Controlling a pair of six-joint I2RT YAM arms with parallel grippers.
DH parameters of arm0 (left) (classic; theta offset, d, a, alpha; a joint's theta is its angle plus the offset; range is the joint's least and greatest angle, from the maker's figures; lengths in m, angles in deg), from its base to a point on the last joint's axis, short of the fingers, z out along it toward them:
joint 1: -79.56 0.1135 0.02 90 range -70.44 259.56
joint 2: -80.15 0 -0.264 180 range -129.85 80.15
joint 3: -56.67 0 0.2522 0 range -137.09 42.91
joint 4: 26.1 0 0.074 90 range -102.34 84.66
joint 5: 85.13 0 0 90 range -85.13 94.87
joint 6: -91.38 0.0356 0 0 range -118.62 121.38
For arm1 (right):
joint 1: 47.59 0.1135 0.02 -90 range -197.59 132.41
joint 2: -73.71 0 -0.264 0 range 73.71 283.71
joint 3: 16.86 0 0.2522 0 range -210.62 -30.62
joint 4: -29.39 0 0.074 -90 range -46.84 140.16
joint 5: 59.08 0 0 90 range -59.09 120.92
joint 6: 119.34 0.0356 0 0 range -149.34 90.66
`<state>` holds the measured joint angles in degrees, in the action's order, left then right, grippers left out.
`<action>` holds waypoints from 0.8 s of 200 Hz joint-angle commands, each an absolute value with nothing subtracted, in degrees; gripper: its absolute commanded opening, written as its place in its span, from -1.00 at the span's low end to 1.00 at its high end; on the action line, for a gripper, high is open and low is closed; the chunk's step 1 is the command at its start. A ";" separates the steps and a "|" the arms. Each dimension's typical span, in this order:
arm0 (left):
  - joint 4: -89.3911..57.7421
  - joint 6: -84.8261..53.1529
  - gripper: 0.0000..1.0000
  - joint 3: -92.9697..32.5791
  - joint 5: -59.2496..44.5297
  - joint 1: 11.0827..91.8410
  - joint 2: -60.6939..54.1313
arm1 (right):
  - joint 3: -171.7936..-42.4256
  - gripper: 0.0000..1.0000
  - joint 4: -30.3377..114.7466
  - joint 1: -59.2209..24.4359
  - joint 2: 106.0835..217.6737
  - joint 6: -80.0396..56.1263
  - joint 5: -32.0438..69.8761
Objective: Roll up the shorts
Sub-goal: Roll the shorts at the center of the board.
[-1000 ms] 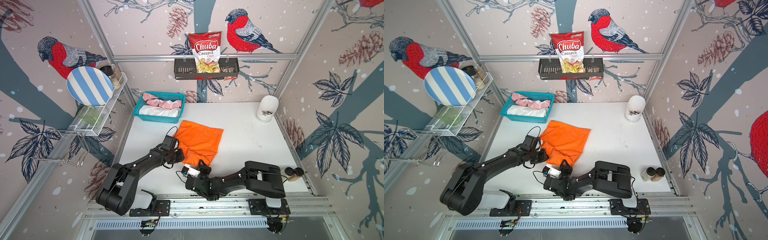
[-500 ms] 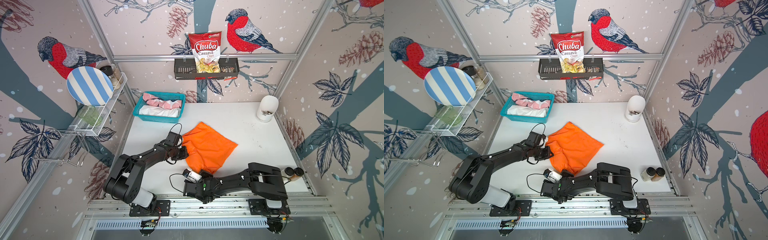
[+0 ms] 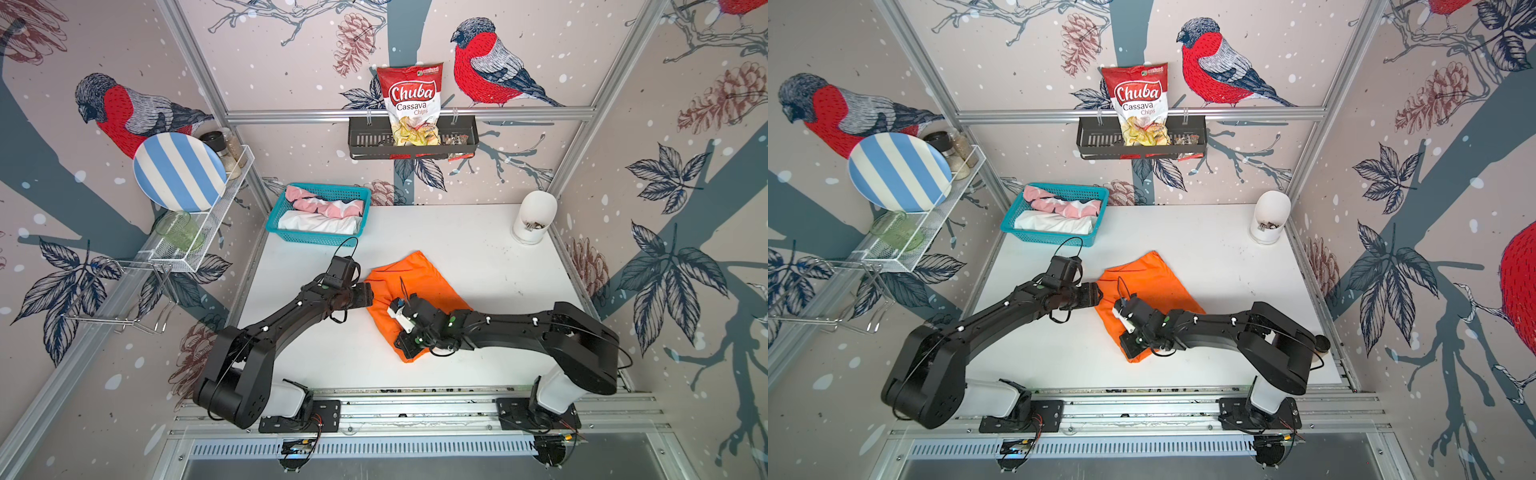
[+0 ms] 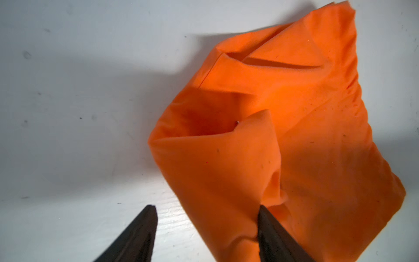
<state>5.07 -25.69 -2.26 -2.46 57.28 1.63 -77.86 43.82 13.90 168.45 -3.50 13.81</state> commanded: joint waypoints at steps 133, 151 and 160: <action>8.34 -29.97 -0.22 -4.48 8.23 49.08 -9.96 | -67.27 -0.29 36.20 1.12 164.35 10.51 -1.44; 7.88 -30.03 -0.34 -3.36 8.03 48.98 -9.37 | -72.59 -0.13 47.23 3.45 161.36 4.83 8.14; 7.87 -30.07 -0.37 -3.08 8.01 49.02 -9.16 | -75.84 -0.08 52.82 5.35 160.29 1.98 13.54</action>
<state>7.19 -30.10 -4.09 6.56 49.19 -9.72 -69.97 33.59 2.47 162.95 12.31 -2.91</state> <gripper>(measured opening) 0.326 0.435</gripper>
